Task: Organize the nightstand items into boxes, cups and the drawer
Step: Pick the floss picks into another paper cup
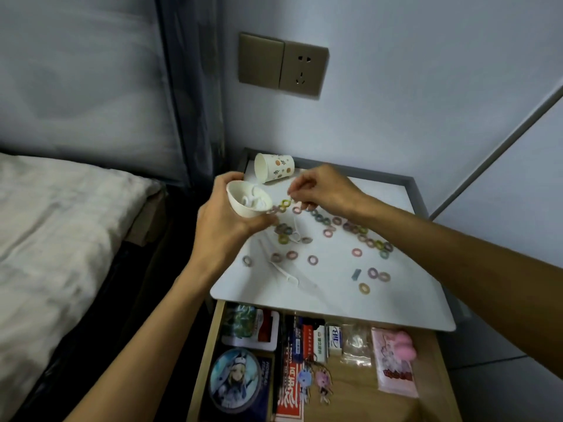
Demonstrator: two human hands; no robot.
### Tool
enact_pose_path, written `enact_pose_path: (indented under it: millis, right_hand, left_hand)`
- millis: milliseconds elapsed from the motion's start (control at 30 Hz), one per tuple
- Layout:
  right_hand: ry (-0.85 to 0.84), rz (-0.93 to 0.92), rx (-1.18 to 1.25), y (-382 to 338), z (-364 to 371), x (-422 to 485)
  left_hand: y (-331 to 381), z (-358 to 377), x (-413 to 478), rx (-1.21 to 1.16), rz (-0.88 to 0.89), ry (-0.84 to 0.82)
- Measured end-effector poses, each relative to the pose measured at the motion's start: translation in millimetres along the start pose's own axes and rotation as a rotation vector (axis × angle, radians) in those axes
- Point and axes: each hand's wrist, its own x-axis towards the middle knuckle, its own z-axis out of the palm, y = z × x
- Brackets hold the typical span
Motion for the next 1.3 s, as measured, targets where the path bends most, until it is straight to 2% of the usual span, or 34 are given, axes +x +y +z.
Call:
enact_pose_path:
  millis: [100, 167, 467, 600, 733, 900, 1133, 1300]
  right_hand:
    - [-0.019, 0.21, -0.282, 38.8, 21.0, 11.5]
    - [0.002, 0.318, -0.344, 55.5, 37.5, 20.4]
    - [0.108, 0.411, -0.504, 57.8, 67.1, 31.6]
    - [0.068, 0.36, -0.421, 66.1, 65.2, 27.7]
    - [-0.02, 0.229, -0.408, 66.3, 72.1, 16.9]
    - [0.038, 0.15, -0.405, 66.2, 85.8, 15.3]
    - [0.047, 0.123, -0.616, 65.0, 89.9, 13.7]
    - [0.057, -0.101, -0.845, 64.7, 89.9, -0.1]
  left_hand:
    - [-2.1, -15.6, 8.1, -0.025, -0.022, 0.11]
    - [-2.7, -20.5, 10.8, -0.037, -0.032, 0.139]
    - [-7.0, -20.0, 15.2, -0.028, -0.027, 0.111]
    - [-6.4, -18.0, 14.0, -0.037, -0.033, 0.105]
    - [-4.9, -17.0, 11.4, -0.034, -0.03, 0.079]
    - [-0.2, -14.2, 8.6, -0.027, -0.034, 0.062]
    - [2.6, -15.1, 8.7, -0.049, -0.065, 0.065]
    - [3.0, -14.0, 8.7, -0.065, -0.082, 0.049]
